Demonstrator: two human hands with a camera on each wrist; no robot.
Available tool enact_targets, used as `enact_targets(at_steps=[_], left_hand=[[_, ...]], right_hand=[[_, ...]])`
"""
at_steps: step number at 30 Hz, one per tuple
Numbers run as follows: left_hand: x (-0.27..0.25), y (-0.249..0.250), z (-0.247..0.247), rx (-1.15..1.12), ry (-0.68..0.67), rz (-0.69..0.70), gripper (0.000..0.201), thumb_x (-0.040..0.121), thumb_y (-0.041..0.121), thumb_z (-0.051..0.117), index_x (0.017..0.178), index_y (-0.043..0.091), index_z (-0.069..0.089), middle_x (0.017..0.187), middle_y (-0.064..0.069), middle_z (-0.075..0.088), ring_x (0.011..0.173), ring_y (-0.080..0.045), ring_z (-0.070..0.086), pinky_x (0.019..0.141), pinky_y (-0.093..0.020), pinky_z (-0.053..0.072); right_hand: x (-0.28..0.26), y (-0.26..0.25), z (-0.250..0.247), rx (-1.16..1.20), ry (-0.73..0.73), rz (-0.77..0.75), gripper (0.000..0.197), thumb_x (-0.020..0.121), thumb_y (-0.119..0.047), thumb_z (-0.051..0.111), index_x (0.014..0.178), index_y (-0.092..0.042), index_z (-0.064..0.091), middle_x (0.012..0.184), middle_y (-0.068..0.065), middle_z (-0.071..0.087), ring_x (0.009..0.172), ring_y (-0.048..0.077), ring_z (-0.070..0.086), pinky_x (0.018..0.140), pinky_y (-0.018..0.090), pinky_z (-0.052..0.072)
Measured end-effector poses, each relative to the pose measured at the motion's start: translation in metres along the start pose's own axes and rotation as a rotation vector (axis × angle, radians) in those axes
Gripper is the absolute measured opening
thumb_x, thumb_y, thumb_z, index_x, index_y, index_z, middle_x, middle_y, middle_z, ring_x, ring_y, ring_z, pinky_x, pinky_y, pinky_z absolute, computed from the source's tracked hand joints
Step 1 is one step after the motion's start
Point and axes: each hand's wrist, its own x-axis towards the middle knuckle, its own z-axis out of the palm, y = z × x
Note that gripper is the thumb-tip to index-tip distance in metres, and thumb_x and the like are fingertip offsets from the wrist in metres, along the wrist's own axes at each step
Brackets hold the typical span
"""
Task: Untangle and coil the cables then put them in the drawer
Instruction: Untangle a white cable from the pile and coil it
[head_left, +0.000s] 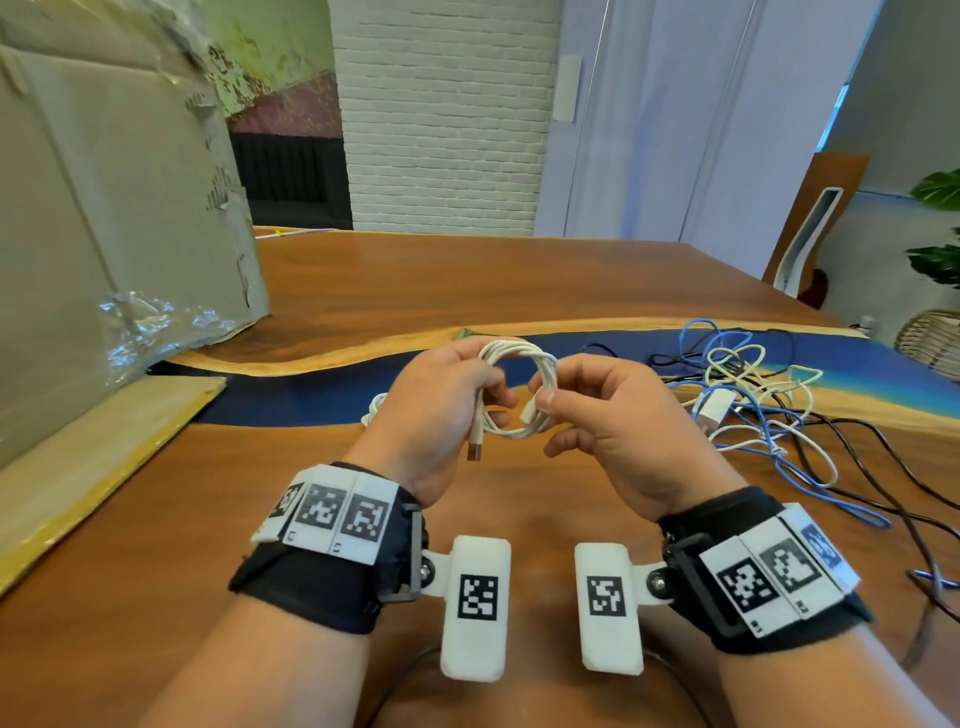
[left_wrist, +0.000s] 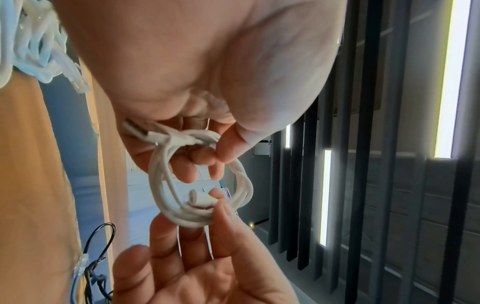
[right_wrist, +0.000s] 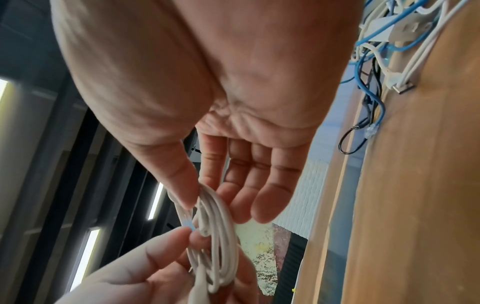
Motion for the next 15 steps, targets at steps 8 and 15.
enact_targets(at_steps=[8, 15], left_hand=[[-0.0005, -0.0001, -0.0044, 0.165, 0.033, 0.045, 0.022, 0.097, 0.009, 0.063, 0.111, 0.021, 0.075, 0.096, -0.004, 0.078, 0.092, -0.010, 0.068, 0.067, -0.017, 0.048], [0.0072, -0.0058, -0.0078, 0.319, 0.073, 0.051, 0.019, 0.096, 0.013, 0.068, 0.102, 0.028, 0.079, 0.091, 0.006, 0.077, 0.073, 0.002, 0.064, 0.058, -0.012, 0.048]], right_hand=[[0.0040, 0.0039, -0.0057, -0.014, 0.057, 0.028, 0.012, 0.096, -0.006, 0.067, 0.103, -0.010, 0.077, 0.090, 0.013, 0.077, 0.078, 0.021, 0.071, 0.065, 0.033, 0.056], [0.0068, 0.0099, -0.0065, -0.014, 0.109, 0.067, 0.022, 0.097, -0.008, 0.067, 0.116, -0.017, 0.073, 0.089, 0.008, 0.079, 0.076, 0.020, 0.072, 0.067, 0.036, 0.054]])
